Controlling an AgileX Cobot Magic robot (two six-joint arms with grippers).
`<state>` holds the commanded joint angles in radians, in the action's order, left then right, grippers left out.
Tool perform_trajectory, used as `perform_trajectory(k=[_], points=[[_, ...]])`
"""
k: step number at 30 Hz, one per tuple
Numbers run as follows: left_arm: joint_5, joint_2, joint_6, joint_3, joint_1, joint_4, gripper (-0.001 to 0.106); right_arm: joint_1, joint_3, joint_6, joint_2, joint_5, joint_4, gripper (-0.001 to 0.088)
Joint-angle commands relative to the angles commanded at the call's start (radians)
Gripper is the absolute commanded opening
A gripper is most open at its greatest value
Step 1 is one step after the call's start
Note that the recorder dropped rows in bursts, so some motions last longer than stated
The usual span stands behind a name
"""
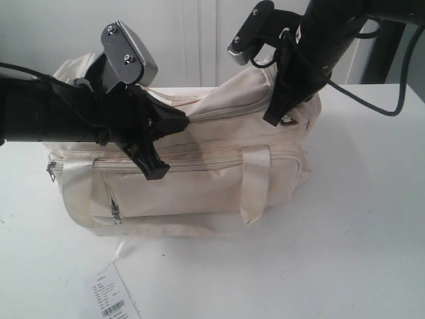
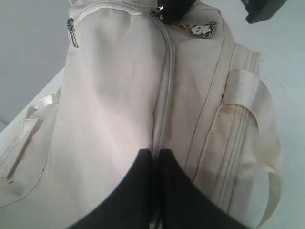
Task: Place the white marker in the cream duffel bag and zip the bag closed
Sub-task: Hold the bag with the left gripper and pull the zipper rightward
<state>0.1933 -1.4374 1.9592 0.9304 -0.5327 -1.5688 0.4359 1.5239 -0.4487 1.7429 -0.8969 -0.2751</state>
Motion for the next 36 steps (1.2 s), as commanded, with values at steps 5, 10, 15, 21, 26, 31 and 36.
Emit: perform_trajectory(k=[5,10,15,21,26,31,36], points=[[0.000,0.004,0.000,0.000,0.000,0.000,0.000,0.000,0.012,0.000,-0.009,-0.007,-0.033,0.0000],[0.006,0.006,0.000,0.000,0.000,0.000,0.000,0.000,0.038,-0.101,-0.009,-0.002,-0.040,0.0000],[0.009,0.006,-0.016,0.000,0.000,0.000,0.000,0.000,0.038,-0.205,-0.005,0.041,-0.040,0.0000],[0.020,0.006,-0.016,0.000,0.000,0.000,0.000,0.000,0.038,-0.229,-0.005,0.109,-0.099,0.0000],[0.020,0.013,-0.016,-0.008,0.000,0.002,0.000,-0.027,0.038,-0.238,-0.005,0.122,-0.123,0.0000],[0.020,0.031,-0.016,-0.010,0.000,0.002,0.000,-0.029,0.038,-0.264,-0.005,0.173,-0.122,0.0000],[0.028,0.041,-0.016,-0.010,0.000,0.002,0.000,-0.029,0.038,-0.264,-0.005,0.219,-0.122,0.0000]])
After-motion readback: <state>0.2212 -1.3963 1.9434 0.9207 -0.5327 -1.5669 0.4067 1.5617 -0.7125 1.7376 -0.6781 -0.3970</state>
